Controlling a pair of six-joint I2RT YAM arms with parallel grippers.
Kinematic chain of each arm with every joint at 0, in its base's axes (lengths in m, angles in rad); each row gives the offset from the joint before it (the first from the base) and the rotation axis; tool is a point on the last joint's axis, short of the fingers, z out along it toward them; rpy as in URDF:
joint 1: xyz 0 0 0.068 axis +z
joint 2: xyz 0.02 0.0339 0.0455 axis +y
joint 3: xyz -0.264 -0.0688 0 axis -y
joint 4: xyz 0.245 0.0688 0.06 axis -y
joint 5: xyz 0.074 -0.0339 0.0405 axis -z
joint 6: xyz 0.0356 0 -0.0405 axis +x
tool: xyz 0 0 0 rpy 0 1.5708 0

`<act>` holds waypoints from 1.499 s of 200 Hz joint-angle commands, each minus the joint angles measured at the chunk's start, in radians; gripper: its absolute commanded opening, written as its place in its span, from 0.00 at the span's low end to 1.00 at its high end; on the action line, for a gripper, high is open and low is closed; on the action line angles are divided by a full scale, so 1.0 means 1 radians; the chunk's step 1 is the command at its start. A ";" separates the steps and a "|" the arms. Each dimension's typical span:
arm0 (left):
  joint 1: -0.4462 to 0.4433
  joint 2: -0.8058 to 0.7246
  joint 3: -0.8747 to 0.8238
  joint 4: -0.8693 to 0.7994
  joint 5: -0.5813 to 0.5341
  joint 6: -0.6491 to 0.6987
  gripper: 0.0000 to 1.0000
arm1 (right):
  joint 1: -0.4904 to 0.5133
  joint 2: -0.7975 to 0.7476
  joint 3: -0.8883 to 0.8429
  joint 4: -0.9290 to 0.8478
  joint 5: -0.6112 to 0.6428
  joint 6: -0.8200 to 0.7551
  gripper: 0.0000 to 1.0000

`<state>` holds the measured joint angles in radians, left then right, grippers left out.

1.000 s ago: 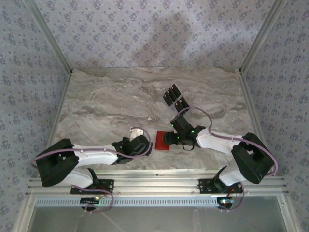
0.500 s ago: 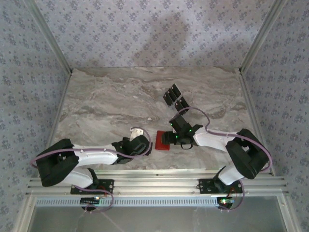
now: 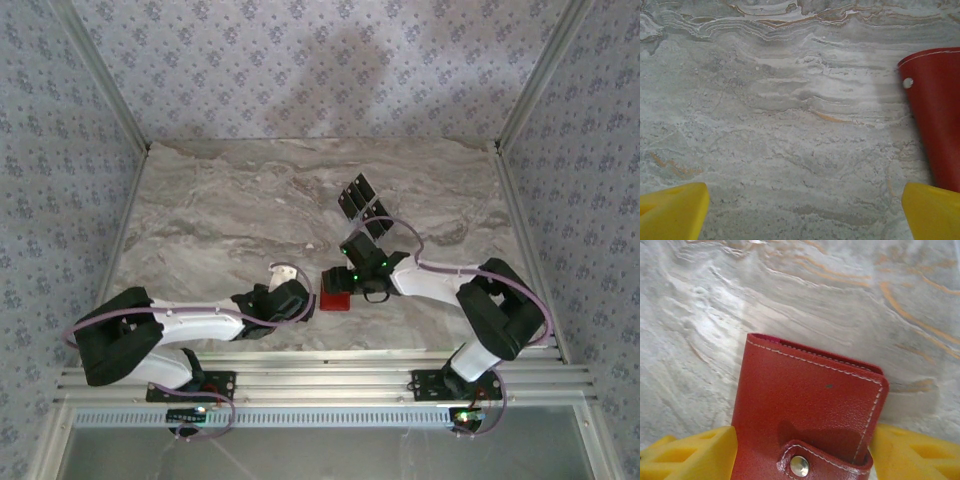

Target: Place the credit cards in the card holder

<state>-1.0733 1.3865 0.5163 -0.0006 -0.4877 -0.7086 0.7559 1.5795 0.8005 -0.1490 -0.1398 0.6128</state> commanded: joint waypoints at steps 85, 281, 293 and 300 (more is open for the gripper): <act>0.101 -0.267 0.124 -0.313 -0.189 0.022 1.00 | -0.141 -0.387 0.014 -0.234 0.080 -0.033 0.91; 0.924 -0.198 -0.163 0.613 0.109 0.719 1.00 | -0.777 -0.325 -0.208 0.357 0.476 -0.443 1.00; 0.929 -0.126 -0.168 0.677 0.115 0.732 1.00 | -0.776 -0.292 -0.264 0.467 0.458 -0.476 1.00; 0.936 -0.088 -0.167 0.694 0.126 0.732 1.00 | -0.777 -0.277 -0.294 0.524 0.454 -0.483 1.00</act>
<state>-0.1547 1.2106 0.3473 0.4603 -0.4042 -0.0334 -0.0154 1.2572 0.5869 0.1387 0.3279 0.2264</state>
